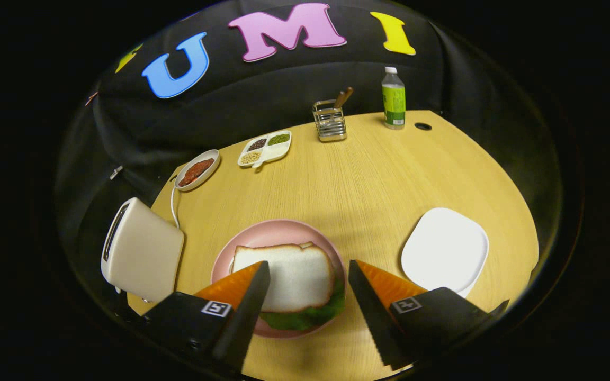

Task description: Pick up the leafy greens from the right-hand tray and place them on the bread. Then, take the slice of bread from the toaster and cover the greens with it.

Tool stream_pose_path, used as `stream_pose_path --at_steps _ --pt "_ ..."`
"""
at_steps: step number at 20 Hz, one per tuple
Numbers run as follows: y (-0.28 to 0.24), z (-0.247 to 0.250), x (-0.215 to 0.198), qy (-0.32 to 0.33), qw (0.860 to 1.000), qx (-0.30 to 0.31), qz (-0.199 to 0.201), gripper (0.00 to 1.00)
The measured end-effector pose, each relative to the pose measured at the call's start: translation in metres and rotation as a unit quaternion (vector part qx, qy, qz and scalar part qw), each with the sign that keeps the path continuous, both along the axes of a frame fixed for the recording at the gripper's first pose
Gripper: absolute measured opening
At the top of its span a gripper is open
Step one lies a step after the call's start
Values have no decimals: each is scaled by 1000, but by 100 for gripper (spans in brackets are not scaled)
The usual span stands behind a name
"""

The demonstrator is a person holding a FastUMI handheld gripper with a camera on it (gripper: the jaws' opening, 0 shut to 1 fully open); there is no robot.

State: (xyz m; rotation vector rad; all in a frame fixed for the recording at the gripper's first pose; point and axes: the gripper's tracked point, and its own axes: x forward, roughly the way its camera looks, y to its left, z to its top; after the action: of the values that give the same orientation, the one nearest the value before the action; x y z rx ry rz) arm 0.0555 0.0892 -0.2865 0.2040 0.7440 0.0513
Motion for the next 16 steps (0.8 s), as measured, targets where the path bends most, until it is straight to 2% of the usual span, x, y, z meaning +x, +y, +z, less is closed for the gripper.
stream_pose_path --at_steps 2,8,12,16 --pt "-6 24 3 -35 999 -14 19 99" --pt "-26 138 0 -166 984 -28 50 99" --pt "-37 202 -21 -220 974 -11 50 99" --pt "-71 244 -43 -261 963 -49 46 99"
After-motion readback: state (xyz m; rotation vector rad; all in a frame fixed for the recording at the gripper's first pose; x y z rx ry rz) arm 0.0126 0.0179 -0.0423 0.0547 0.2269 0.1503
